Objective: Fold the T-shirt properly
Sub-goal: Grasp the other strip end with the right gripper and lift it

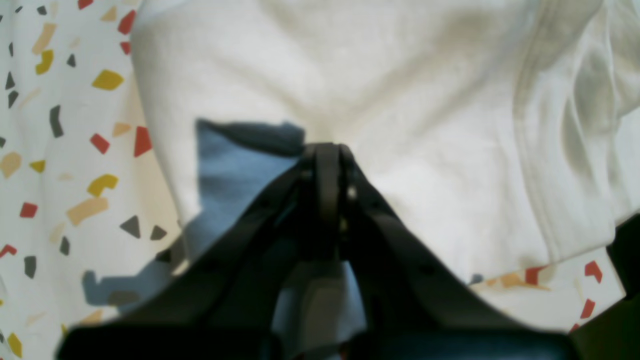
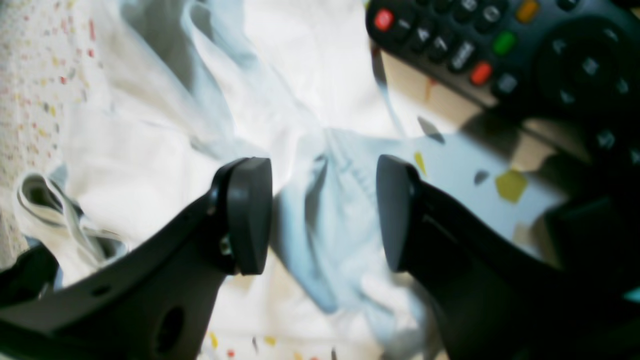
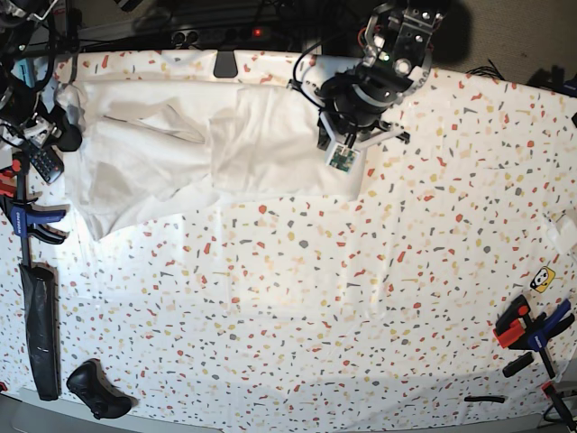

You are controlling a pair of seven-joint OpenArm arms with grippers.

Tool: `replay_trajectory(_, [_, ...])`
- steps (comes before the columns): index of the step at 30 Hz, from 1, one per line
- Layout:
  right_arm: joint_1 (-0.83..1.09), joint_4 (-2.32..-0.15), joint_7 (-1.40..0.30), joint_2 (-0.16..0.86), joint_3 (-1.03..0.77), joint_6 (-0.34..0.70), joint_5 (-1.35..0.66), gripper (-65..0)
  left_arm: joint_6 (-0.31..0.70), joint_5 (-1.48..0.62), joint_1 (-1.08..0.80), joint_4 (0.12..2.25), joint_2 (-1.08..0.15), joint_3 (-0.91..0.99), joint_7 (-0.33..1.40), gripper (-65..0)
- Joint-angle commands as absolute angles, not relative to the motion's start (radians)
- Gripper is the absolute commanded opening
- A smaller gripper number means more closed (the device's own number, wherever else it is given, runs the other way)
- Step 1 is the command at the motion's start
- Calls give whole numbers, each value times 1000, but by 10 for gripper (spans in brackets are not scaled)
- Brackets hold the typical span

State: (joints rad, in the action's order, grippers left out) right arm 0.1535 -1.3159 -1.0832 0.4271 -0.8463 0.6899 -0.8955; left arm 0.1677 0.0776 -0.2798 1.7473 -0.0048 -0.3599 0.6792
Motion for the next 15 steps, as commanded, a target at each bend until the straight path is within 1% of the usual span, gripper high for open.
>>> replay_trajectory(1, [144,-1310,-1048,451,-851,698,-902,-316,171,78,-277,1757,-1,-361,680,-650])
replay_trajectory(5, [144,-1259,-950,452,-850,698,-791,-316,171,78,-277,1757,-1,-361,680,-650])
replay_trajectory(9, [144,-1211,-949,451,-821,698,-789,-316,171,78,-277,1757,-1,-361,679,-650])
replay_trajectory(15, [126,-1177,-949,451,-708,698,-820,-316,171,78,-277,1757,-1,-361,680,-650])
